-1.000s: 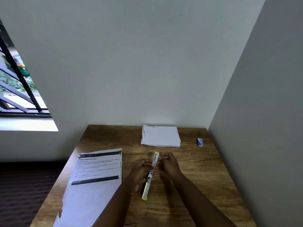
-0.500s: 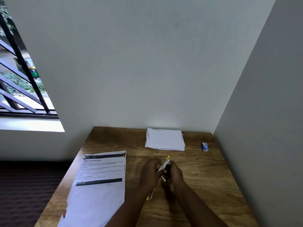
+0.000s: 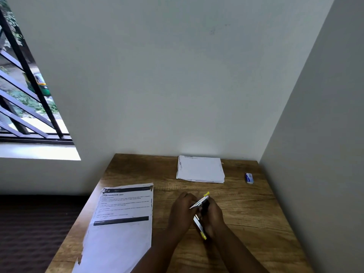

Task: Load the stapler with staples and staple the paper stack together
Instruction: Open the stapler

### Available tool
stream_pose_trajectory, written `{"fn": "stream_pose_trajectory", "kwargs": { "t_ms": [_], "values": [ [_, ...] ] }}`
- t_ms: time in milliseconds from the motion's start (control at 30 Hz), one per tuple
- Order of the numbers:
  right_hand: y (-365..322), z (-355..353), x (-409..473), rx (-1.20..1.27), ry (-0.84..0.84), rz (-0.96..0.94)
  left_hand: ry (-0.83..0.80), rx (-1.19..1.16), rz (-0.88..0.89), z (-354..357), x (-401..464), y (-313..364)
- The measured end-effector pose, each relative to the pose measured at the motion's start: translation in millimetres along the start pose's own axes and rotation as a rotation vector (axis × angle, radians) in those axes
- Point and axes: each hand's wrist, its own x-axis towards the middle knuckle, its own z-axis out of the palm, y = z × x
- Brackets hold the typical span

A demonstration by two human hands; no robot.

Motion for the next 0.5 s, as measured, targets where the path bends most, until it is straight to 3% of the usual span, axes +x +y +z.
{"fn": "stream_pose_trajectory", "kwargs": {
  "t_ms": [133, 333, 433, 500],
  "values": [
    [-9.4, -4.1, 3.1, -0.133, -0.056, -0.023, -0.094, -0.349, -0.377, -3.5, 5.1, -9.6],
    [-15.1, -12.8, 3.3, -0.454, -0.098, -0.089, -0.337, -0.721, -0.671, -9.8, 2.7, -14.4],
    [-15.8, -21.4, 2.6, -0.492, -0.039, -0.108, -0.407, -0.618, -0.725, -12.5, 4.9, -17.0],
    [-19.1, -27.8, 1.4, -0.492, -0.045, -0.116, -0.457, -0.663, -0.658, -14.6, 4.5, -16.3]
  ]
}}
